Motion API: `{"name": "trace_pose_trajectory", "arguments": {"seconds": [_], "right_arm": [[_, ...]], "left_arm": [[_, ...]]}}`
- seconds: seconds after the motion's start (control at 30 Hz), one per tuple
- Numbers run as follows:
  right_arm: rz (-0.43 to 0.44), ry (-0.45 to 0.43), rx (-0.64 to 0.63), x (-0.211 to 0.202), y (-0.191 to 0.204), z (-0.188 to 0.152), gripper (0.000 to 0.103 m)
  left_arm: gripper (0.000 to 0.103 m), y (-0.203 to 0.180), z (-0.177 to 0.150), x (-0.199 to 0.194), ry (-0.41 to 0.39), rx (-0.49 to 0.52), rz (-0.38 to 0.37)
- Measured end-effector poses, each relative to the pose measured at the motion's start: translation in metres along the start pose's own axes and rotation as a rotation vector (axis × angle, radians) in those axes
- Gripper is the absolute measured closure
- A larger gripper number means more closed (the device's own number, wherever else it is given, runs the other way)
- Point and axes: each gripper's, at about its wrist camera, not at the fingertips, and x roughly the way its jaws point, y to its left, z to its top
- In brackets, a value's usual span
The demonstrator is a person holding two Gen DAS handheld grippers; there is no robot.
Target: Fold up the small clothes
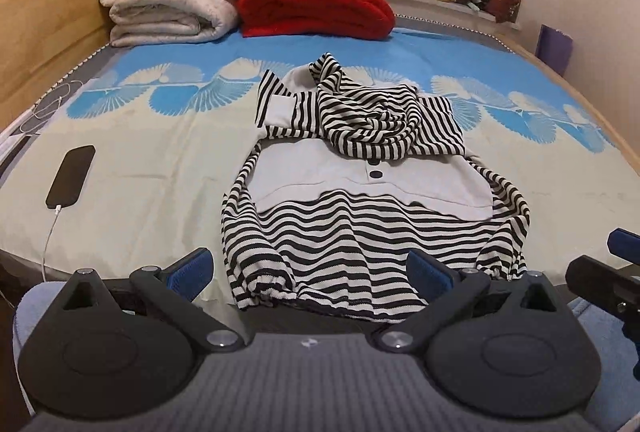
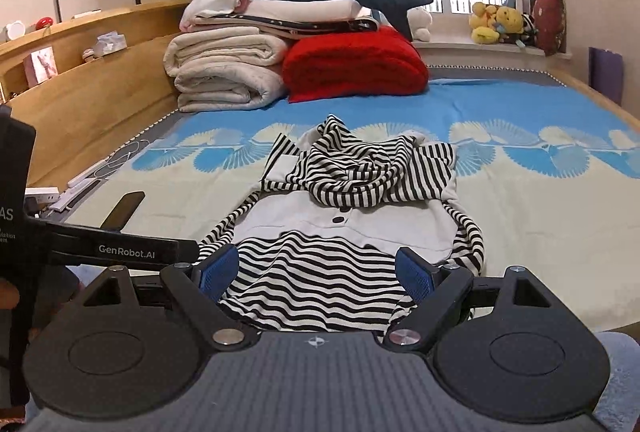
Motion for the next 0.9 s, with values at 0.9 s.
{"name": "trace_pose_trajectory", "arguments": {"seconds": [0.9], "right_arm": [[-0.230, 0.165, 0.313, 0.147, -0.144, -0.024, 0.017]], "left_arm": [[0.000, 0.077, 0.030, 0.174, 0.107, -0.017, 0.095]]}}
